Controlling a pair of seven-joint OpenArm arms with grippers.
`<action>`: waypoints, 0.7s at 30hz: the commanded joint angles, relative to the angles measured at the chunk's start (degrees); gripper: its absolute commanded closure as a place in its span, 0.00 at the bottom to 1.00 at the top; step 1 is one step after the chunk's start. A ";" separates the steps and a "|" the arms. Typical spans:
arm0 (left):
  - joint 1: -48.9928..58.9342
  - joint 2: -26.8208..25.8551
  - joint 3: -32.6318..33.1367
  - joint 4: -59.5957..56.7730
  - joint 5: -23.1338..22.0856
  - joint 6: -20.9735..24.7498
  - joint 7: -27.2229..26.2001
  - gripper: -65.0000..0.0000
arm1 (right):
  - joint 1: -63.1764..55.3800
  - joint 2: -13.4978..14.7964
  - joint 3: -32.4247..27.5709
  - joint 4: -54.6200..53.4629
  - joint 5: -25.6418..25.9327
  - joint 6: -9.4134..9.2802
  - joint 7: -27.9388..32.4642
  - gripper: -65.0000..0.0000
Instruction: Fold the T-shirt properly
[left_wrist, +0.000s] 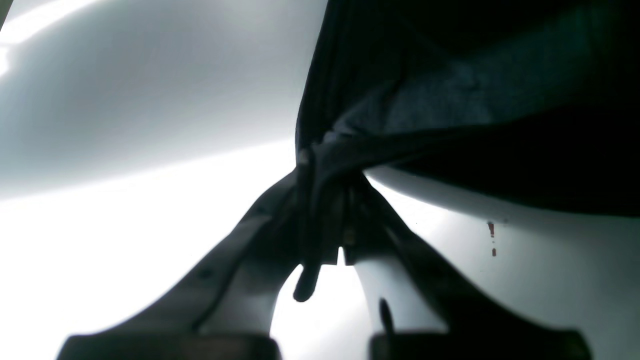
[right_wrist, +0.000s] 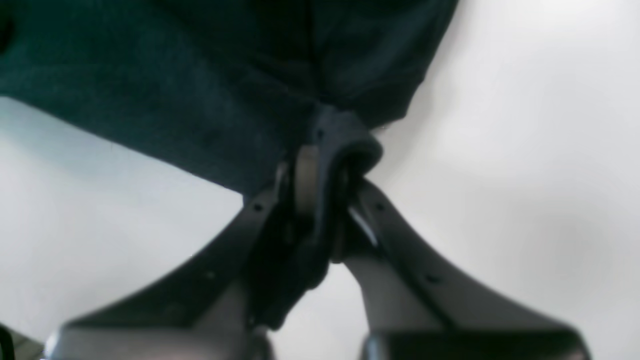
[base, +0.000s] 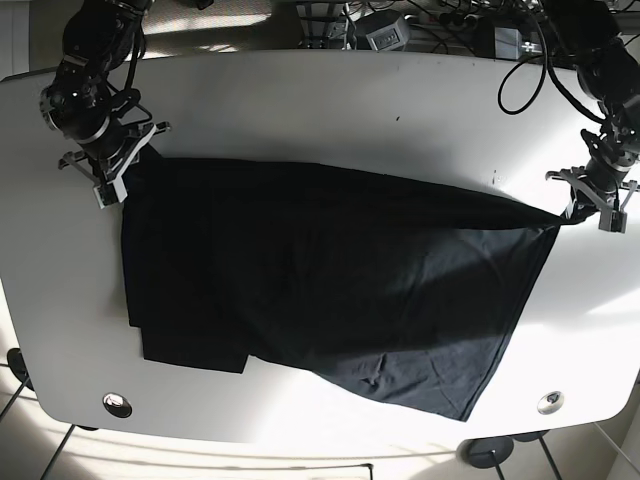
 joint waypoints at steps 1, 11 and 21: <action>2.95 -1.29 -2.51 3.44 -0.79 -0.12 -1.58 1.00 | -1.61 0.81 1.05 1.37 0.53 0.10 1.16 0.97; 14.91 0.21 -7.60 10.30 -0.70 -0.47 -1.50 1.00 | -8.90 1.16 3.25 1.37 0.09 3.71 1.16 0.97; 14.56 -0.15 -7.08 10.74 -0.52 -0.47 -1.50 1.00 | -12.16 -0.34 6.24 1.29 0.44 3.75 1.34 0.97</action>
